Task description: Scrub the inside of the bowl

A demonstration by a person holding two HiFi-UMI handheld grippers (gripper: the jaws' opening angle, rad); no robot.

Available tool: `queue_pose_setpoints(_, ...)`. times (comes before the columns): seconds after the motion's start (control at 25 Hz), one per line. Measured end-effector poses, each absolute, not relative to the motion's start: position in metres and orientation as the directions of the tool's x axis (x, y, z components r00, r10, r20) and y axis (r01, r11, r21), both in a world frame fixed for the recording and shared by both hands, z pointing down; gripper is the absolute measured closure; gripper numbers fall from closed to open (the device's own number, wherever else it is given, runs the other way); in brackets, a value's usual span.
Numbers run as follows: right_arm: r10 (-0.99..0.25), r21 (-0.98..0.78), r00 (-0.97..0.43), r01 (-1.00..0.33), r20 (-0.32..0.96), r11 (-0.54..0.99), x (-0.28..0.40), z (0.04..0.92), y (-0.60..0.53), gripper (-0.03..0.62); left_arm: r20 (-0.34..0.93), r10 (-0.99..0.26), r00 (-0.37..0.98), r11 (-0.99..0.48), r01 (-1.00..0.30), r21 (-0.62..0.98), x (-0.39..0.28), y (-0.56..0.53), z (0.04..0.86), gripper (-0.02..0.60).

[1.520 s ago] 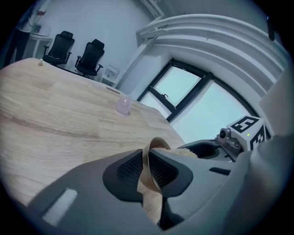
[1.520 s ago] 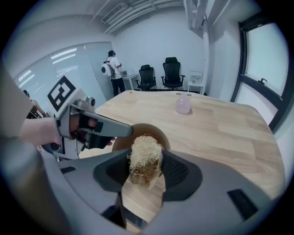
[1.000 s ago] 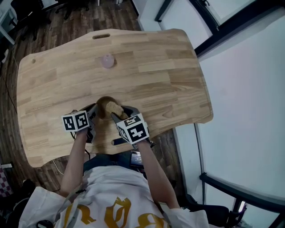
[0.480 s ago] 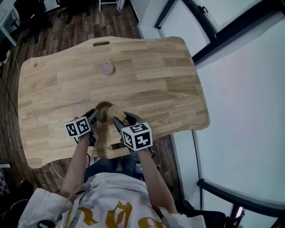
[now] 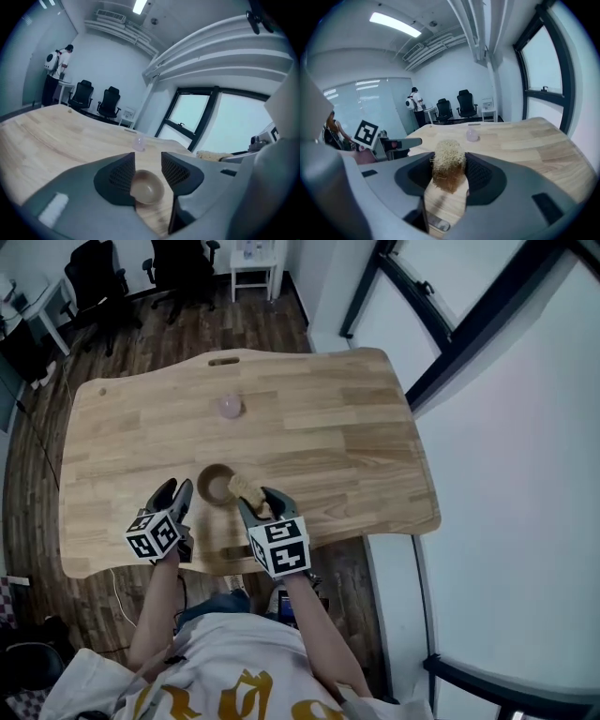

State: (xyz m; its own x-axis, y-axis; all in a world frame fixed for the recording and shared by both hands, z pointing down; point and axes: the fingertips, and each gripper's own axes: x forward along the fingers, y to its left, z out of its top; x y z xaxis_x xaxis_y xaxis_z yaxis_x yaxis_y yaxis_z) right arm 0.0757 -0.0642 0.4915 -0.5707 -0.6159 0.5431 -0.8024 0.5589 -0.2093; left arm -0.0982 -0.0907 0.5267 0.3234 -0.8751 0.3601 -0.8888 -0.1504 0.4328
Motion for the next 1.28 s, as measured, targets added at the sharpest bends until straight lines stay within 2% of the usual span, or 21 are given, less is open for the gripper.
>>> queue_pose_setpoints(0.12, -0.646, -0.128, -0.582, -0.784, 0.494, 0.608, 0.075, 0.468, -0.052, 0.410, 0.313, -0.894, 0.321, -0.200, -0.910, 0.363, -0.077, -0.067, 0.482, 0.485)
queue_pose_setpoints(0.16, -0.657, -0.108, -0.582, -0.782, 0.480, 0.614, 0.077, 0.462, -0.047, 0.410, 0.306, -0.895, 0.325, -0.226, -0.921, 0.316, -0.069, -0.060, 0.469, 0.547)
queue_pose_setpoints(0.2, -0.668, -0.087, -0.577, -0.783, 0.470, 0.616, 0.079, 0.456, -0.043, 0.410, 0.302, -0.896, 0.326, -0.250, -0.931, 0.266, -0.063, -0.053, 0.458, 0.580)
queue_pose_setpoints(0.32, -0.699, -0.035, -0.577, -0.781, 0.423, 0.623, 0.081, 0.445, -0.028, 0.410, 0.278, -0.907, 0.316, -0.274, -0.945, 0.178, -0.054, -0.028, 0.432, 0.580)
queue_pose_setpoints(0.44, -0.713, -0.022, -0.592, -0.775, 0.376, 0.632, 0.085, 0.435, -0.014, 0.411, 0.248, -0.919, 0.308, -0.268, -0.946, 0.182, -0.049, -0.003, 0.419, 0.580)
queue_pose_setpoints(0.8, -0.725, 0.006, -0.599, -0.770, 0.341, 0.639, 0.098, 0.416, 0.004, 0.411, 0.214, -0.935, 0.281, -0.236, -0.948, 0.214, -0.045, 0.031, 0.409, 0.580)
queue_pose_setpoints(1.0, -0.732, 0.020, -0.588, -0.775, 0.343, 0.632, 0.106, 0.412, 0.005, 0.411, 0.242, -0.938, 0.249, -0.230, -0.967, 0.106, -0.043, 0.029, 0.406, 0.580)
queue_pose_setpoints(1.28, -0.740, 0.027, -0.592, -0.775, 0.318, 0.632, 0.108, 0.405, 0.001, 0.411, 0.218, -0.949, 0.228, -0.207, -0.972, 0.114, -0.054, 0.027, 0.397, 0.580)
